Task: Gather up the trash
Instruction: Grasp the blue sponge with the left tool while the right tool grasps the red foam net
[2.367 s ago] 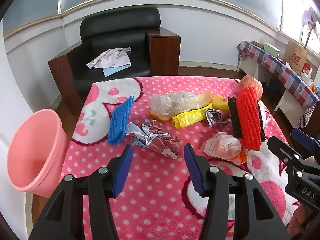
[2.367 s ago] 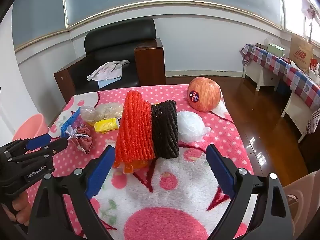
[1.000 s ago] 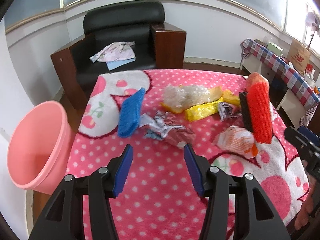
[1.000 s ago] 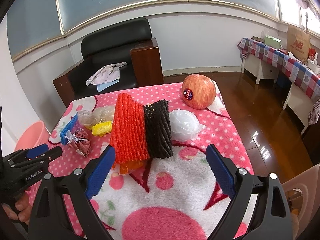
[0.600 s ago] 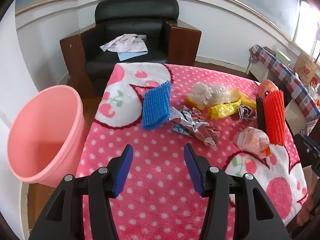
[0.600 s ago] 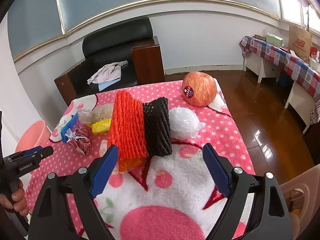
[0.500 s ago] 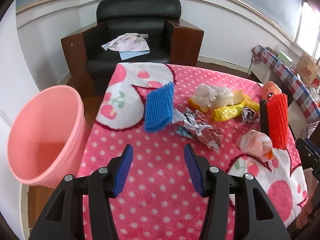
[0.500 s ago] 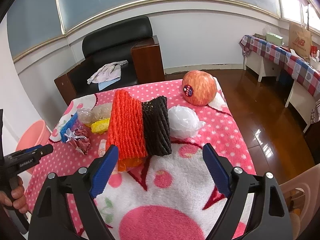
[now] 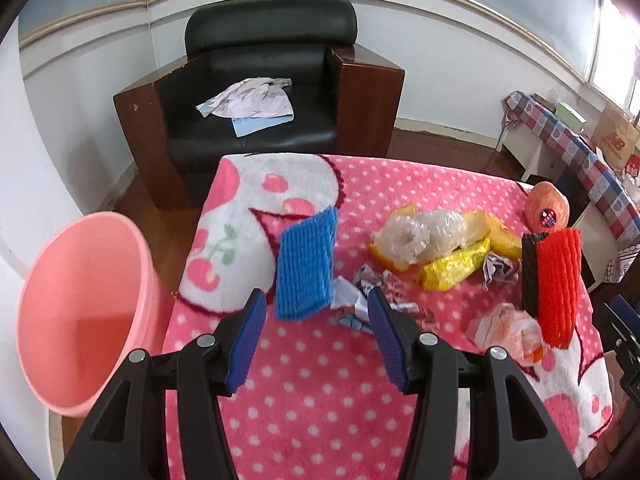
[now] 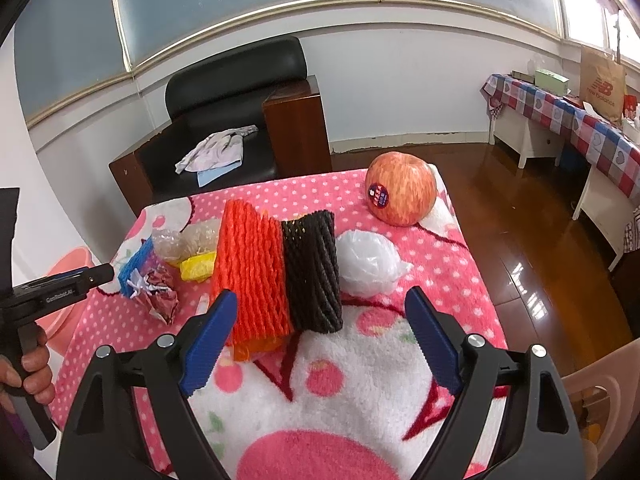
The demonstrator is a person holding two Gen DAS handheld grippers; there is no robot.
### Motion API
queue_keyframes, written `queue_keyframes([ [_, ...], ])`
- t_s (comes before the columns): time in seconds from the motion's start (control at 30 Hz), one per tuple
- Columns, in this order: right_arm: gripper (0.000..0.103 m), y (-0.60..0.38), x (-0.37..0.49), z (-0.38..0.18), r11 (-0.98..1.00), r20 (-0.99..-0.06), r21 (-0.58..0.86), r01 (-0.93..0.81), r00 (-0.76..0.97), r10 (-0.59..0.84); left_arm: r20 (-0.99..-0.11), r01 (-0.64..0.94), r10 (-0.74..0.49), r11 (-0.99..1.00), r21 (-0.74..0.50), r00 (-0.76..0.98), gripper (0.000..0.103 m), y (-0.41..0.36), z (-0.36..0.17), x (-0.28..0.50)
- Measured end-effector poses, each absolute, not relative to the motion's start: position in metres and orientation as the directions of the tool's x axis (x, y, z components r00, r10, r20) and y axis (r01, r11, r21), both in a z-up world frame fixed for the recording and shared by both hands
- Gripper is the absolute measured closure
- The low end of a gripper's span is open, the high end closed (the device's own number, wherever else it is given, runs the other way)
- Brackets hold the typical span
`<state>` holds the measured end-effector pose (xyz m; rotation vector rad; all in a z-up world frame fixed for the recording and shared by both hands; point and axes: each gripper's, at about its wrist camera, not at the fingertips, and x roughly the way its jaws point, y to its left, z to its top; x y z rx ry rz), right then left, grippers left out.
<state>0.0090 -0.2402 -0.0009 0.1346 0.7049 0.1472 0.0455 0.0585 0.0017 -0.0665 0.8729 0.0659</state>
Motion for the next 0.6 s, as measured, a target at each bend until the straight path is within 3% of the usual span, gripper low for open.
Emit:
queue_keyframes([
  [0.47, 0.017, -0.236, 0.028, -0.001, 0.980, -0.640, 0.175, -0.098, 0.745, 0.189, -0.794, -0.079, 0.038, 0.997, -0.013, 0.606, 0.051, 0.052, -0.017, 0.087],
  [0.6, 0.018, -0.236, 0.032, -0.003, 0.977, -0.645, 0.187, -0.099, 0.738, 0.198, -0.817, -0.077, 0.025, 0.997, -0.024, 0.576, 0.067, 0.057, -0.028, 0.099],
])
